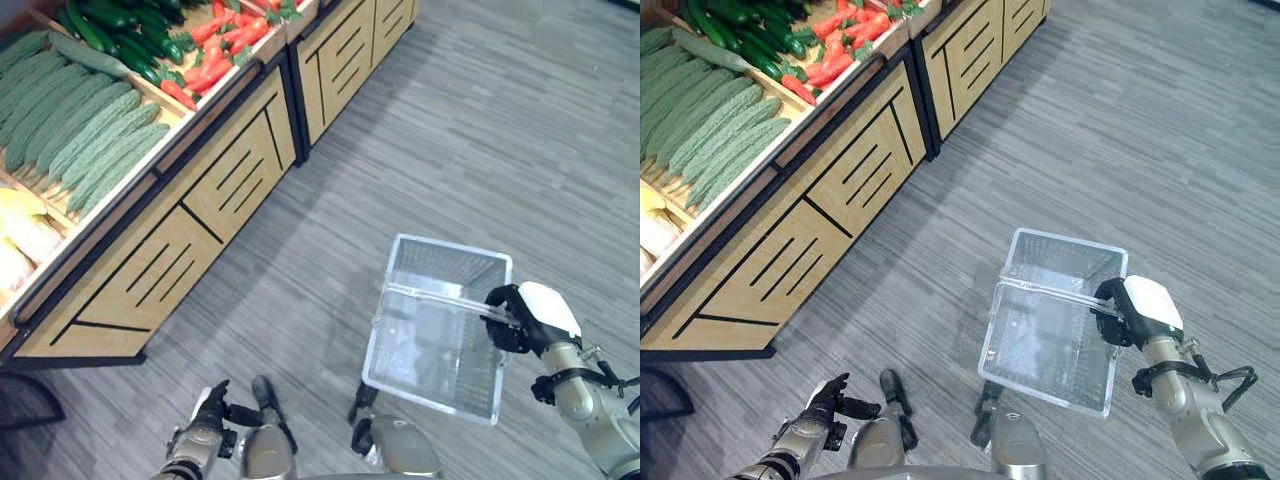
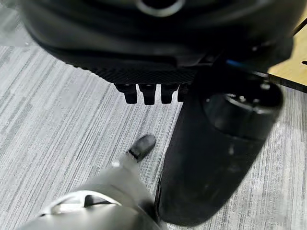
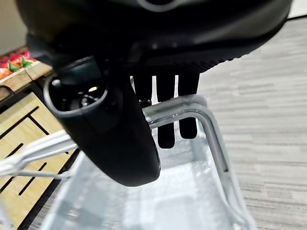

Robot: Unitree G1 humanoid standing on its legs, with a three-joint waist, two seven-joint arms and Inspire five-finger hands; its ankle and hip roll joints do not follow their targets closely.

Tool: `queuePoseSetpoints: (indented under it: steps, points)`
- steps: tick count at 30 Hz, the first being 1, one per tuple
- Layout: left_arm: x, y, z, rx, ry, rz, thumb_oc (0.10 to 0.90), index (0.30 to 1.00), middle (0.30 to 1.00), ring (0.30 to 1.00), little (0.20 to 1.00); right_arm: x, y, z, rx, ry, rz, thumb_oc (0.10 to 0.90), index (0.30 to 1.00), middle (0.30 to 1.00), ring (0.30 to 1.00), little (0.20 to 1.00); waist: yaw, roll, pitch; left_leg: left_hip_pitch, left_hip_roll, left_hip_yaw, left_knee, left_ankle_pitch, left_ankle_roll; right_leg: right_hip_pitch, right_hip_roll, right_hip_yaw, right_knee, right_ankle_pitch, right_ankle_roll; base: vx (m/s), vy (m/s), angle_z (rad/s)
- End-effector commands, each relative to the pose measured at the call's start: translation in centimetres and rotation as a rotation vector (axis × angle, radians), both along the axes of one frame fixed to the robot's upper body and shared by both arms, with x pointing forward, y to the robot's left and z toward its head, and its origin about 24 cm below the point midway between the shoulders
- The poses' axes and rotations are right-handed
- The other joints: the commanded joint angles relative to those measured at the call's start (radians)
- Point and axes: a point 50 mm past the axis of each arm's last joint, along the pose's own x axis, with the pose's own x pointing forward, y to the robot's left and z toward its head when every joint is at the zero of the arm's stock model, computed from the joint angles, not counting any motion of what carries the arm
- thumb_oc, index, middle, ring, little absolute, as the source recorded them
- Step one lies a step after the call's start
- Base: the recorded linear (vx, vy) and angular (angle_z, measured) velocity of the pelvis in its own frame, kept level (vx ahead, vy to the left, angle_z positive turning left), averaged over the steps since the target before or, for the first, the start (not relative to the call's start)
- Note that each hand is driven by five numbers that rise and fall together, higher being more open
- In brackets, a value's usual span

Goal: Get the vegetables into the basket

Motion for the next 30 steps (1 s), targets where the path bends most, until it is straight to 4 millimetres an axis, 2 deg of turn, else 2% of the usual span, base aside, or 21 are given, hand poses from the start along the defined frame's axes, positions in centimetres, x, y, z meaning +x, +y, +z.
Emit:
queuePoseSetpoints:
  steps: [1, 5, 7, 8, 9, 12, 13, 14, 16, 18, 20, 21, 24, 26, 30]
  points:
    - [-0.3, 3.5, 1.0, 0.111, -0.007, 0.013, 0.9, 1.0, 1.0, 1.0, 1.0, 2.3, 1.3, 4.4, -0.029, -0.239, 0.08, 0.4, 0.3, 0.3, 0.3, 0.3, 0.028, -0.078, -0.051, -0.002, -0.053, -0.026, 0.006, -0.032, 0.009, 0.032, -0.136, 0.195, 0.032, 0.009, 0.143, 0.1, 0.298, 0.25]
    - [-0.5, 4.0, 1.1, 0.118, -0.01, 0.021, 0.9, 1.0, 1.0, 1.0, 1.0, 2.8, 1.9, 4.1, -0.012, -0.238, 0.09, 0.4, 0.3, 0.3, 0.3, 0.3, 0.041, -0.094, -0.054, -0.003, -0.086, -0.044, 0.002, -0.056, 0.032, 0.032, -0.165, 0.201, 0.05, 0.022, 0.161, 0.03, 0.186, 0.38]
    - [-0.6, 4.5, 1.3, 0.129, -0.012, 0.035, 0.9, 1.0, 1.0, 1.0, 1.0, 3.4, 2.5, 4.1, 0.001, -0.243, 0.109, 0.4, 0.3, 0.3, 0.3, 0.3, 0.054, -0.105, -0.052, -0.01, -0.103, -0.038, 0.0, -0.053, 0.058, 0.016, -0.186, 0.196, 0.08, 0.052, 0.161, -0.02, 0.196, 0.18]
    - [-0.6, 4.8, 1.4, 0.133, -0.013, 0.047, 0.9, 1.0, 1.0, 1.0, 1.0, 3.8, 3.0, 4.0, 0.014, -0.245, 0.121, 0.4, 0.3, 0.3, 0.3, 0.3, 0.06, -0.111, -0.051, -0.004, -0.119, -0.045, -0.001, -0.067, 0.073, 0.003, -0.204, 0.21, 0.126, 0.071, 0.165, 0.05, 0.191, 0.12]
    - [-0.6, 4.8, 1.4, 0.133, -0.013, 0.047, 0.9, 1.0, 1.0, 1.0, 1.0, 3.8, 3.1, 4.0, 0.014, -0.245, 0.121, 0.4, 0.3, 0.3, 0.3, 0.3, 0.06, -0.112, -0.051, -0.004, -0.12, -0.045, -0.001, -0.068, 0.073, 0.002, -0.205, 0.211, 0.128, 0.07, 0.166, 0.04, 0.179, 0.15]
    - [-0.8, 5.2, 1.5, 0.132, -0.026, 0.07, 0.9, 1.0, 1.0, 1.0, 1.0, 4.4, 3.7, 4.0, 0.021, -0.244, 0.148, 0.4, 0.3, 0.3, 0.3, 0.3, 0.07, -0.113, -0.042, 0.017, -0.144, -0.062, -0.001, -0.088, 0.099, -0.033, -0.22, 0.262, 0.254, 0.098, 0.17, 0.05, 0.153, 0.13]
    - [-0.8, 5.3, 1.6, 0.131, -0.027, 0.073, 0.9, 1.0, 1.0, 1.0, 1.0, 4.5, 3.9, 4.0, 0.025, -0.24, 0.153, 0.4, 0.3, 0.3, 0.3, 0.3, 0.068, -0.111, -0.039, 0.024, -0.149, -0.073, -0.002, -0.092, 0.104, -0.046, -0.206, 0.293, 0.284, 0.105, 0.168, 0.06, 0.115, 0.08]
    - [-0.9, 5.4, 1.6, 0.131, -0.029, 0.079, 0.9, 1.0, 1.0, 1.0, 1.0, 4.6, 4.1, 4.0, 0.026, -0.236, 0.168, 0.4, 0.3, 0.3, 0.3, 0.3, 0.063, -0.107, -0.035, 0.033, -0.155, -0.093, -0.005, -0.098, 0.108, -0.071, -0.171, 0.35, 0.31, 0.101, 0.161, 0.07, 0.081, 0.19]
    - [-1.1, 5.4, 1.5, 0.124, -0.03, 0.094, 0.9, 1.0, 1.0, 1.0, 1.0, 4.7, 4.3, 4.0, 0.034, -0.235, 0.177, 0.4, 0.3, 0.3, 0.3, 0.3, 0.052, -0.097, -0.032, 0.043, -0.155, -0.121, -0.006, -0.1, 0.107, -0.117, -0.097, 0.423, 0.3, 0.07, 0.139, 0.08, 0.044, 0.43]
    - [-1.1, 5.3, 1.5, 0.122, -0.026, 0.094, 0.9, 1.0, 1.0, 1.0, 1.0, 4.7, 4.3, 4.3, 0.037, -0.246, 0.189, 0.4, 0.3, 0.3, 0.3, 0.3, 0.026, -0.086, -0.013, 0.061, -0.168, -0.19, -0.003, -0.106, 0.1, -0.177, -0.013, 0.526, 0.203, 0.039, 0.121, 0.14, -0.045, 0.48]
    - [-1.0, 5.3, 1.5, 0.123, -0.026, 0.091, 0.9, 1.0, 1.0, 1.0, 1.0, 4.7, 4.4, 4.3, 0.043, -0.247, 0.188, 0.4, 0.3, 0.3, 0.3, 0.3, 0.023, -0.091, -0.01, 0.063, -0.174, -0.204, -0.001, -0.108, 0.099, -0.172, -0.008, 0.537, 0.173, 0.05, 0.123, 0.09, -0.064, 0.69]
    - [-0.8, 5.4, 1.5, 0.132, -0.025, 0.086, 0.9, 1.0, 1.0, 1.0, 1.0, 4.7, 4.4, 4.4, 0.045, -0.258, 0.191, 0.4, 0.3, 0.3, 0.3, 0.3, 0.009, -0.094, -0.006, 0.067, -0.18, -0.227, 0.001, -0.113, 0.098, -0.186, 0.012, 0.58, 0.131, 0.061, 0.126, 0.1, -0.073, 1.1]
    - [-0.3, 5.6, 1.8, 0.143, -0.037, 0.084, 0.9, 1.0, 1.0, 1.0, 1.0, 4.4, 4.5, 4.4, 0.058, -0.264, 0.196, 0.4, 0.3, 0.3, 0.3, 0.3, -0.007, -0.104, -0.004, 0.074, -0.197, -0.282, 0.01, -0.128, 0.093, -0.215, 0.024, 0.625, 0.063, 0.103, 0.137, 0.15, -0.122, 0.87]
    - [-0.6, 5.8, 1.7, 0.149, -0.022, 0.095, 0.9, 1.0, 1.0, 1.0, 1.0, 4.1, 4.3, 4.3, 0.062, -0.261, 0.191, 0.4, 0.3, 0.3, 0.3, 0.3, -0.015, -0.113, -0.012, 0.081, -0.203, -0.327, 0.031, -0.153, 0.088, -0.201, 0.024, 0.623, 0.052, 0.106, 0.137, 0.22, -0.214, 1.32]
    - [-1.3, 5.7, 1.3, 0.147, 0.007, 0.112, 0.9, 1.0, 1.0, 1.0, 1.0, 4.3, 3.9, 4.5, 0.06, -0.256, 0.186, 0.4, 0.3, 0.3, 0.3, 0.3, -0.011, -0.109, -0.03, 0.083, -0.19, -0.343, 0.052, -0.168, 0.077, -0.169, 0.033, 0.598, 0.022, 0.104, 0.12, 0.19, -0.207, 0.83]
